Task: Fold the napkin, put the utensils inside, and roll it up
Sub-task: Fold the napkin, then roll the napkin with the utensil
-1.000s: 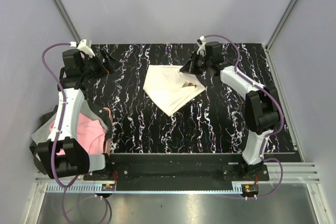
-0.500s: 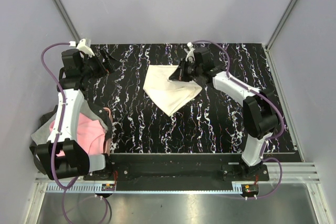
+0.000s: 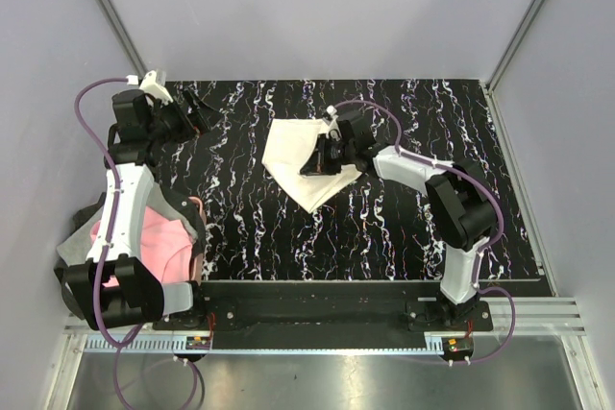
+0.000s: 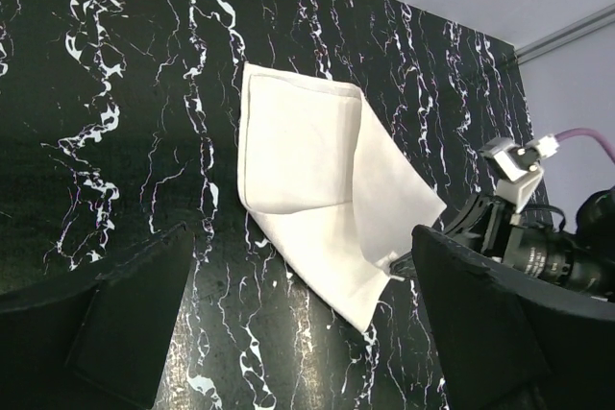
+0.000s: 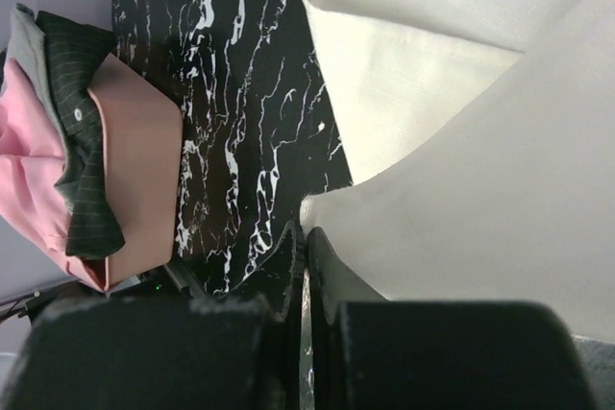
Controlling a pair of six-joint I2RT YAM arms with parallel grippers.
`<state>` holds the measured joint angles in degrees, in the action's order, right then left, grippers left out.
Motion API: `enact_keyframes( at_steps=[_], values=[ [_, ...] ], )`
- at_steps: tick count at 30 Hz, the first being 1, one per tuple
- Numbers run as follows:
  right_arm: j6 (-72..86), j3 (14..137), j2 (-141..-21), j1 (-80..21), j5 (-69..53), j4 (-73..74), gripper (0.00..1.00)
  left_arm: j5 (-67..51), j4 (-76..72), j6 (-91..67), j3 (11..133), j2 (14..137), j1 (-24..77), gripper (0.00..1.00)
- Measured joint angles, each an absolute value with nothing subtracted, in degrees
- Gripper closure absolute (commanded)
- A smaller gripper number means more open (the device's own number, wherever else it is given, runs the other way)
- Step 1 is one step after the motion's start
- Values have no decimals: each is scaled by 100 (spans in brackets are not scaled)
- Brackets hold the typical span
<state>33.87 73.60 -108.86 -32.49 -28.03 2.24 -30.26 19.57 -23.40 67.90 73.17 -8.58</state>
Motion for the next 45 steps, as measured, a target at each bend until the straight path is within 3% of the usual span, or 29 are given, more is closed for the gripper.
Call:
enact_keyframes(
  at_steps=[11,15,16,18,20,27,34,45],
  values=[
    [3551,6960,-11120,-3365,-2797,-158,99,-3039,1959,-2386,6783,7317,-858,1],
    [3568,6849,-11139,-3409,-2786,-209,93,-3048,1959,-2386,6783,7317,-858,1],
    [3566,6812,-11139,-3420,-2777,-213,90,-3050,1959,-2388,6783,7317,-858,1],
    [3570,6757,-11139,-3428,-2762,-222,70,-3059,1959,-2388,6783,7317,-858,1],
    [3575,6696,-11139,-3428,-2753,-235,58,-3068,1959,-2388,6783,7317,-858,1],
    [3472,6431,-10875,-3435,-2783,-108,40,-3070,1959,-2388,6783,7317,-858,1],
    [3146,6552,-10175,-3269,-2827,169,36,-3072,1957,-2399,6770,7323,-858,1],
    [2565,7216,-10814,-1253,-3245,344,32,-3074,1922,-2405,6698,7513,-834,1]
  ],
)
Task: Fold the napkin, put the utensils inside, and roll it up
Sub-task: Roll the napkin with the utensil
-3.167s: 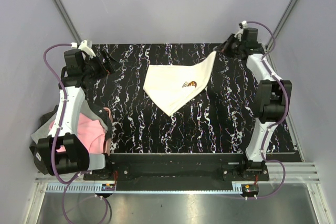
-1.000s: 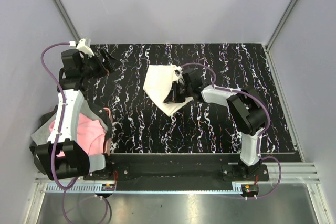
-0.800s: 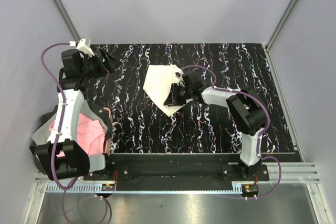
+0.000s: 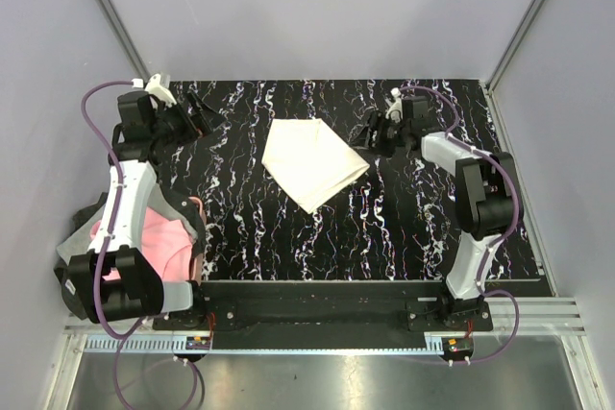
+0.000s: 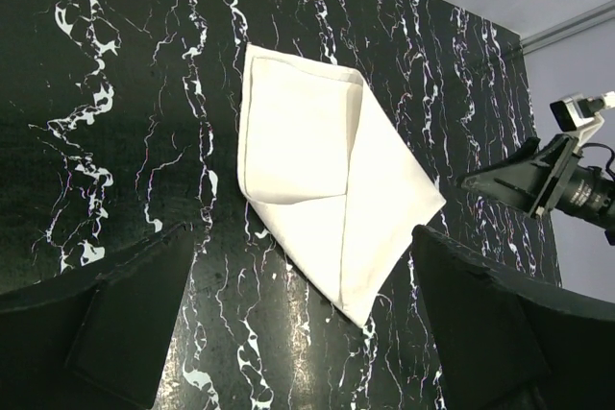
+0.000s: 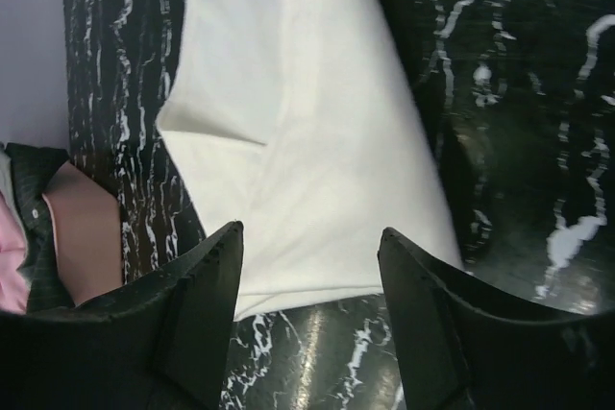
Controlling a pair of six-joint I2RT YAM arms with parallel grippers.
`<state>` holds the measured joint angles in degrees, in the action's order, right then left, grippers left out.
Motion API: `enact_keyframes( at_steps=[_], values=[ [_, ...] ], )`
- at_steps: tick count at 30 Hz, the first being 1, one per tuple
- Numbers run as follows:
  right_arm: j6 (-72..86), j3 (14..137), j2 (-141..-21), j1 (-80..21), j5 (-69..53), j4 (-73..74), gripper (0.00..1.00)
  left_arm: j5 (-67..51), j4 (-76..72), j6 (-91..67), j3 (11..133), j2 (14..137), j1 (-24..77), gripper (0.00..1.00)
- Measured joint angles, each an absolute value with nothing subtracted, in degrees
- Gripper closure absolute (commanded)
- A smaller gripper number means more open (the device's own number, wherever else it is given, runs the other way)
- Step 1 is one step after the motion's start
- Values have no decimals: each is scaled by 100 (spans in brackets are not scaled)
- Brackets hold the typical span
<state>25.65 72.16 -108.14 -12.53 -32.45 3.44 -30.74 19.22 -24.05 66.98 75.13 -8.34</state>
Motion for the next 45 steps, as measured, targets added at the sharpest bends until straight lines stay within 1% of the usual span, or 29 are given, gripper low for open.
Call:
enact_keyframes(
  at_steps=[6,10,12,14,18,19,23,25,26,30,38,41,43,45],
  values=[
    [2346,7317,-11319,-773,-3485,530,30,-3076,1916,-2405,6696,7588,-784,1],
    [2268,7334,-11546,-685,-3573,635,30,-3079,1918,-2408,6696,7658,-757,1],
    [2235,7334,-11611,-685,-3573,650,30,-3083,1916,-2412,6692,7690,-753,1],
    [2200,7334,-11644,-685,-3570,674,33,-3087,1918,-2429,6687,7710,-735,1],
    [2163,7373,-11695,-685,-3568,696,41,-3089,1914,-2434,6687,7710,-716,1],
    [2163,7382,-11712,-685,-3568,701,44,-3089,1914,-2440,6687,7710,-711,1],
    [2169,7382,-11736,-685,-3568,749,51,-3098,1914,-2449,6687,7710,-694,1],
    [2167,7382,-11736,-685,-3573,755,56,-3109,1914,-2449,6687,7710,-692,1],
    [2167,7382,-11738,-685,-3575,760,60,-3109,1914,-2449,6687,7710,-687,1],
    [2204,7378,-11740,-685,-3629,770,69,-3111,1911,-2449,6687,7710,-661,1],
    [2283,7295,-11821,-687,-3850,770,82,-3111,1914,-2451,6687,7710,-598,1],
    [2311,7194,-11826,-687,-3876,781,91,-3114,1914,-2451,6687,7710,-585,1],
    [2349,7124,-11826,-687,-3883,777,100,-3111,1914,-2449,6687,7710,-569,1],
    [2386,7046,-11826,-687,-3911,766,100,-3111,1914,-2451,6687,7710,-550,1]
  ],
)
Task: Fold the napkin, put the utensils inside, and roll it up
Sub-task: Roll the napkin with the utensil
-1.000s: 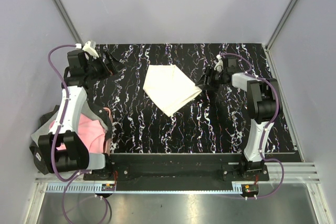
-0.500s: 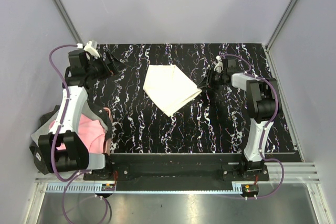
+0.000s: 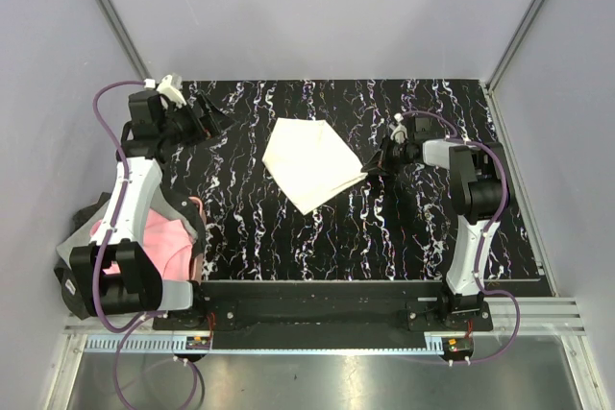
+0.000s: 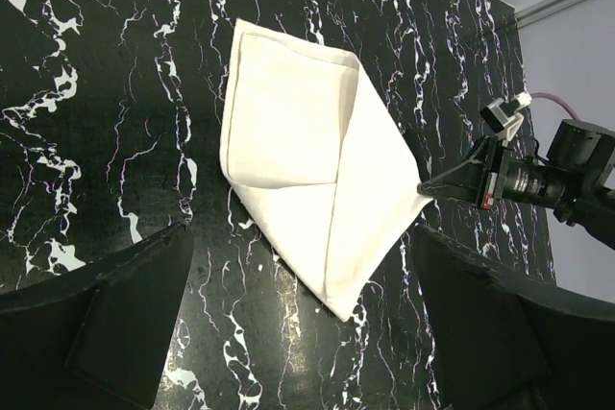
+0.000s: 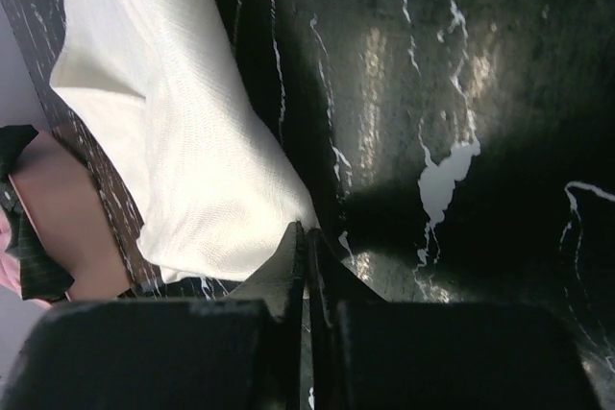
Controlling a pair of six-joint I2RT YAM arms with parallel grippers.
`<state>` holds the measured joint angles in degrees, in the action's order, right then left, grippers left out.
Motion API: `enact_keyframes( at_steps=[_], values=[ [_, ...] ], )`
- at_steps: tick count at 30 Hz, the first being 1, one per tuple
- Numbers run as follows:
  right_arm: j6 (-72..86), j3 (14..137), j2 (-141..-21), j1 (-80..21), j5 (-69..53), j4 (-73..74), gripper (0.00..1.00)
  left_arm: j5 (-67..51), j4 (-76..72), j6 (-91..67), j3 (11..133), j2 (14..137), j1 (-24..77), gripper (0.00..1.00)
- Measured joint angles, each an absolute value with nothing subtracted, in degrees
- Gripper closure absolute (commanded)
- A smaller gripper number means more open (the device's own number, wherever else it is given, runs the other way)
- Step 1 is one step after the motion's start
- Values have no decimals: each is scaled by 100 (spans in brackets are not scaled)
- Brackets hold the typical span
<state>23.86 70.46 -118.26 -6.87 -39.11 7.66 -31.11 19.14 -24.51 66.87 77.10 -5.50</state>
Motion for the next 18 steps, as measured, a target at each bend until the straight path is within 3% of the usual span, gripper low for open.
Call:
enact_keyframes(
  at_steps=[13,18],
  values=[
    [2958,5924,-11157,-784,-3793,687,100,-2963,1809,-2491,6573,7754,231,1],
    [3284,5317,-10525,-1181,-3253,716,100,-2823,1479,-2707,5896,7767,572,1]
  ],
)
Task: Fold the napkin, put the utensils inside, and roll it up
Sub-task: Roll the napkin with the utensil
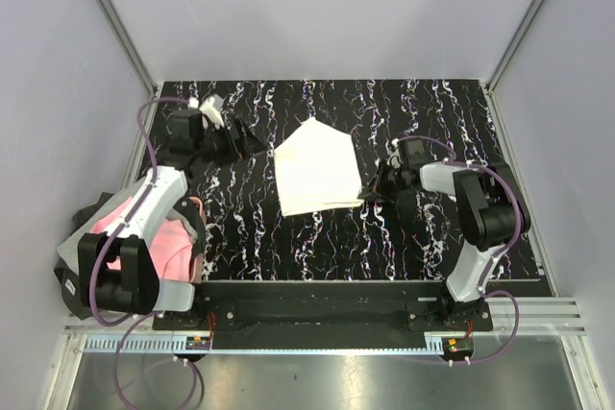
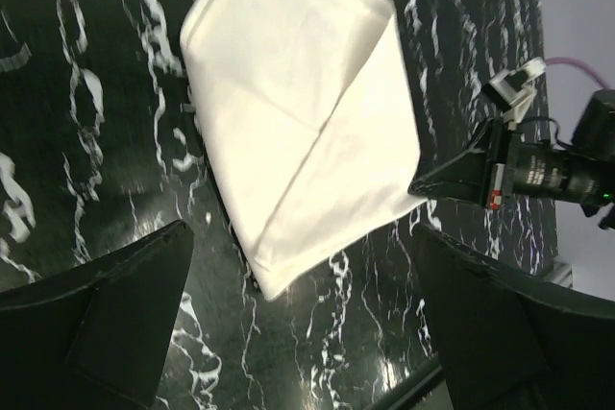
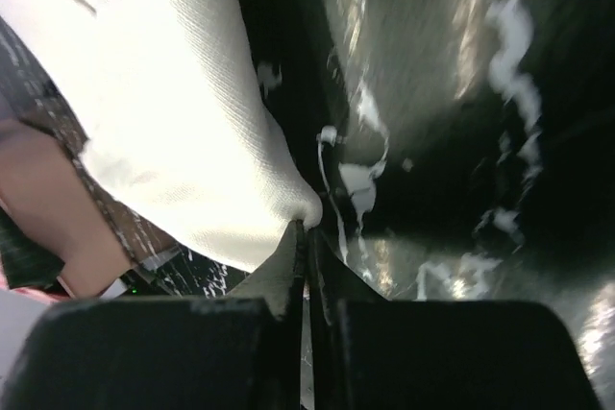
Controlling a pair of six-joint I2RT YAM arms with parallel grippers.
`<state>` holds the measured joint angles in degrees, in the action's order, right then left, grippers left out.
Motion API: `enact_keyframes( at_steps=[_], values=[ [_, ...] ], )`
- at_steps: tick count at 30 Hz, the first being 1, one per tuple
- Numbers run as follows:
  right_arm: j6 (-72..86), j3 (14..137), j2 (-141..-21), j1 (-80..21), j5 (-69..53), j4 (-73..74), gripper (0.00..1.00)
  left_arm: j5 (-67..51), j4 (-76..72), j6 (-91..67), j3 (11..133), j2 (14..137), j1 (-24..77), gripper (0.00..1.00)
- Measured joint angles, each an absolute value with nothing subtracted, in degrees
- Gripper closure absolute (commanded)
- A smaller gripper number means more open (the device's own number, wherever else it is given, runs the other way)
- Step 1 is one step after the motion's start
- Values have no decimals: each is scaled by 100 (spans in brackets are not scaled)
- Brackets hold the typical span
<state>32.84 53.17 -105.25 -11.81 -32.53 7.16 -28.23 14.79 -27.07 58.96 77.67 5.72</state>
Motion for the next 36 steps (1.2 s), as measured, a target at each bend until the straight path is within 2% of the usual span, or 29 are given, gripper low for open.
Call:
enact_keyframes(
  at_steps=[7,13,20,36],
  values=[
    [4064,4364,-9828,-1914,-2742,248,100,-2532,1015,-3170,4504,7767,1057,2],
    [4746,3721,-9500,-2274,-2532,-532,100,-2427,633,-3454,3815,7822,1463,10],
    [5155,3415,-9435,-2486,-2488,-1039,100,-2211,248,-3581,3494,8049,1472,24],
    [5256,3371,-9498,-2508,-2545,-1234,100,-1684,-178,-3636,3424,8377,1468,44]
  ],
)
